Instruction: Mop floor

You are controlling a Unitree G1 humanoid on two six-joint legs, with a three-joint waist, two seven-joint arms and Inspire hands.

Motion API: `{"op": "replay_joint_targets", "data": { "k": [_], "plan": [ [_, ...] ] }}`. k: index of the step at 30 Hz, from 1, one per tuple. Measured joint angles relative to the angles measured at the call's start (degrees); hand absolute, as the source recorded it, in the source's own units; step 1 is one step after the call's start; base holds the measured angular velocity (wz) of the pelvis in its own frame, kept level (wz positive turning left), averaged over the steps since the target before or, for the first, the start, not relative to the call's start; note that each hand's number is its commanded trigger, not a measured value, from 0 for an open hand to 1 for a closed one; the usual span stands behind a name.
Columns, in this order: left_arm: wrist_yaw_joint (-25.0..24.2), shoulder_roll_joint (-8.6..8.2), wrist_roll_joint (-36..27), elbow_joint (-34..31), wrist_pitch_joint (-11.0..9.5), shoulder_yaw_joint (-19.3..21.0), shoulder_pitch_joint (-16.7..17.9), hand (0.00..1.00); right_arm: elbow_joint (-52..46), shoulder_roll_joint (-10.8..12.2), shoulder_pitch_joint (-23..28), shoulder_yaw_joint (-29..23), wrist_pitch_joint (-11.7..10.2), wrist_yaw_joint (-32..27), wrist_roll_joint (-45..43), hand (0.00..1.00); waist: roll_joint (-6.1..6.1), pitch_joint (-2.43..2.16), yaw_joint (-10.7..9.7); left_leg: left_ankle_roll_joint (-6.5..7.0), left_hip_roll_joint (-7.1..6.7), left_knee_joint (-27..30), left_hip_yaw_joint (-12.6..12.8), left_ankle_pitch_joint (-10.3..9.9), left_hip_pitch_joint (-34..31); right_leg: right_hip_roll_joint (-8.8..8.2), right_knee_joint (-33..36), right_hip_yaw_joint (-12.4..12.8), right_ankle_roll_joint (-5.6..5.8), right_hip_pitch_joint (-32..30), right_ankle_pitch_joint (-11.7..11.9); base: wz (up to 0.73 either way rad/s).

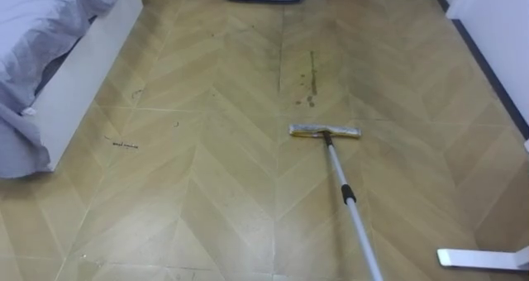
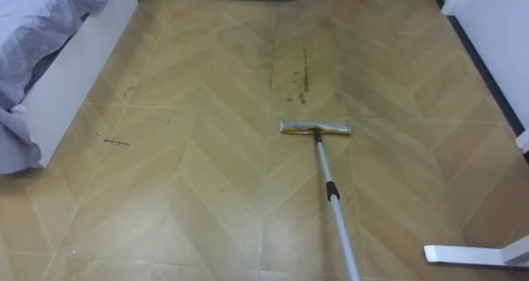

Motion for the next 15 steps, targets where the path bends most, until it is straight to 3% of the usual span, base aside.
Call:
{"op": "replay_joint_targets", "data": {
  "k": [8,11,12,15],
  "plan": [
    [-0.4,0.14,-0.1,1.4,-0.5,-0.1,-3.4,0.0,0.0,-0.1,-1.8,0.0,-0.2,0.0,2.1,1.0,-0.14,-0.03,0.1,0.01,0.18,2.3,0.0,0.0,-5.1,0.0,1.2,-0.1,-0.23,-4.5,0.3,0.0],
    [-0.2,0.2,-0.1,2.0,-0.5,-0.2,-4.7,0.0,0.0,0.0,-2.5,0.7,-0.5,0.0,3.5,1.0,-0.29,-0.26,0.1,0.01,0.38,3.8,0.0,0.0,-8.1,0.0,2.1,-0.5,-0.35,-7.1,0.3,0.07],
    [-0.2,0.23,-0.1,2.3,-0.5,-0.6,-5.6,0.0,0.3,-0.1,-2.8,1.2,-0.8,-0.1,4.9,1.0,-0.22,0.1,0.0,0.04,0.45,4.3,0.0,0.0,-9.4,0.02,2.1,-1.0,-0.37,-7.9,0.5,0.18],
    [0.0,0.22,-0.3,4.0,-0.8,-1.1,-8.0,0.0,1.3,0.1,-3.8,1.7,-1.2,-1.1,6.9,1.0,-0.36,0.1,0.0,0.13,0.59,6.1,-0.1,0.1,-13.4,-0.02,3.1,-2.1,-0.42,-10.9,0.6,0.19]
  ]
}}
